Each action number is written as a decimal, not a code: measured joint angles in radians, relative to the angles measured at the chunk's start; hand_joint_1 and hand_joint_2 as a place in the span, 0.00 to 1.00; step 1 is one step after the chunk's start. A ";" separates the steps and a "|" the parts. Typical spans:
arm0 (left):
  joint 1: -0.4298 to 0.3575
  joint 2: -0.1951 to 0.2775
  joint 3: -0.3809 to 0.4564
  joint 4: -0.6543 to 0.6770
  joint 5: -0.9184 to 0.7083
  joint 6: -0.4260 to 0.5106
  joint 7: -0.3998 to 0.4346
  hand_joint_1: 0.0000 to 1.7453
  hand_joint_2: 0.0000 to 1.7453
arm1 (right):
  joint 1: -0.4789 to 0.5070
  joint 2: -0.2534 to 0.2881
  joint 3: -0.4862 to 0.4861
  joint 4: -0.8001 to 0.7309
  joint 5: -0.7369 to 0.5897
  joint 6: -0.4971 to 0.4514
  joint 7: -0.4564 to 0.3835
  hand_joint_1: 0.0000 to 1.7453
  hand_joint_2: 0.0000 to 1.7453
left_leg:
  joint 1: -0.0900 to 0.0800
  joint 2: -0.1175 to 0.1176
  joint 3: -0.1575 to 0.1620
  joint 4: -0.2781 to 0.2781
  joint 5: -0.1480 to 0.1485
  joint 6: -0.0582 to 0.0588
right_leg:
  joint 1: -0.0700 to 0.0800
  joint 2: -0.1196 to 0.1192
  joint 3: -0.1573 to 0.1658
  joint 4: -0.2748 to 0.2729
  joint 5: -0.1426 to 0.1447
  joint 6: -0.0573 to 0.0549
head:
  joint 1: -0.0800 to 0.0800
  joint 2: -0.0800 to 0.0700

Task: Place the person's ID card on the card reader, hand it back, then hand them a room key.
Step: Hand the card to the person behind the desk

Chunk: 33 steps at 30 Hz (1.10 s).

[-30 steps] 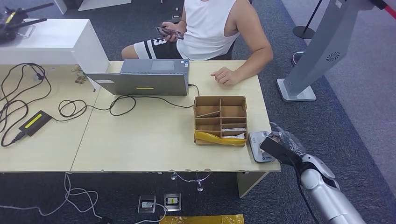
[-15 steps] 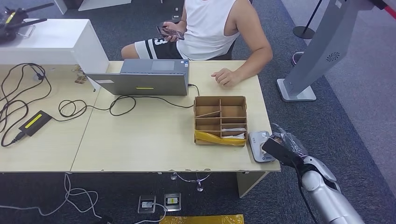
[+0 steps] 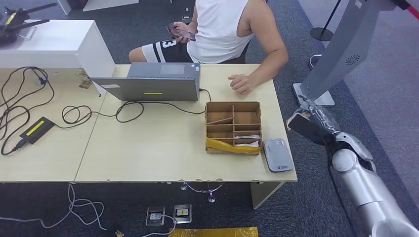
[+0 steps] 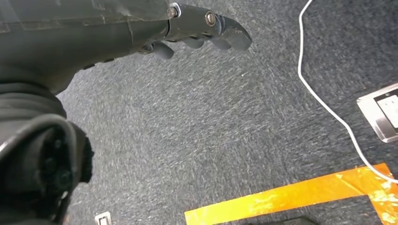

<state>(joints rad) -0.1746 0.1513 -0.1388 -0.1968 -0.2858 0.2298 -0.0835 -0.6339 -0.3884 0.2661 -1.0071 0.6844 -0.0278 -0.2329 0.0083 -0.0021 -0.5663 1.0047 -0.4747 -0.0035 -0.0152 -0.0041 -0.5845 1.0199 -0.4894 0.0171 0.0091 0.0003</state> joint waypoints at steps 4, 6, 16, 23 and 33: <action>-0.010 0.000 -0.008 0.000 -0.005 -0.004 0.000 0.00 0.00 | -0.122 -0.009 -0.002 0.011 0.011 -0.001 -0.038 1.00 1.00 | 0.000 0.000 0.000 0.000 0.000 0.000 | 0.000 0.001 0.000 0.000 0.000 0.000 | 0.000 0.000; -0.015 -0.001 -0.013 0.000 -0.009 -0.008 0.001 0.00 0.00 | -0.184 -0.010 0.002 0.030 0.024 -0.002 -0.058 1.00 1.00 | 0.000 0.000 -0.001 0.000 0.000 0.000 | 0.000 0.000 -0.001 0.000 0.000 0.000 | 0.000 0.000; -0.040 -0.001 -0.033 -0.002 -0.024 -0.025 0.017 0.00 0.00 | -0.439 0.020 0.078 0.253 0.164 -0.018 -0.103 0.98 1.00 | 0.000 -0.001 -0.001 0.000 0.000 0.000 | 0.000 -0.001 -0.001 0.000 0.000 0.000 | 0.000 0.000; -0.057 -0.001 -0.051 -0.003 -0.030 -0.033 0.031 0.00 0.00 | -0.517 0.060 0.146 0.392 0.214 -0.033 -0.091 0.96 1.00 | 0.000 -0.001 -0.001 0.000 0.000 0.000 | 0.000 -0.001 -0.001 0.000 0.000 0.000 | 0.000 0.000; -0.059 -0.001 -0.056 -0.003 -0.023 -0.033 0.031 0.00 0.00 | -0.528 0.091 0.183 0.462 0.226 -0.039 -0.090 0.00 1.00 | 0.000 -0.001 -0.001 0.000 0.000 0.000 | 0.000 0.000 -0.001 0.000 0.000 0.000 | 0.000 0.000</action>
<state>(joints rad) -0.2339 0.1499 -0.1946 -0.1995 -0.3089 0.1969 -0.0521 -1.1621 -0.2978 0.4488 -0.5451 0.9107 -0.0665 -0.3233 0.0086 -0.0026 -0.5675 1.0048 -0.4748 -0.0036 -0.0149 -0.0043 -0.5854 1.0202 -0.4894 0.0170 0.0089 0.0003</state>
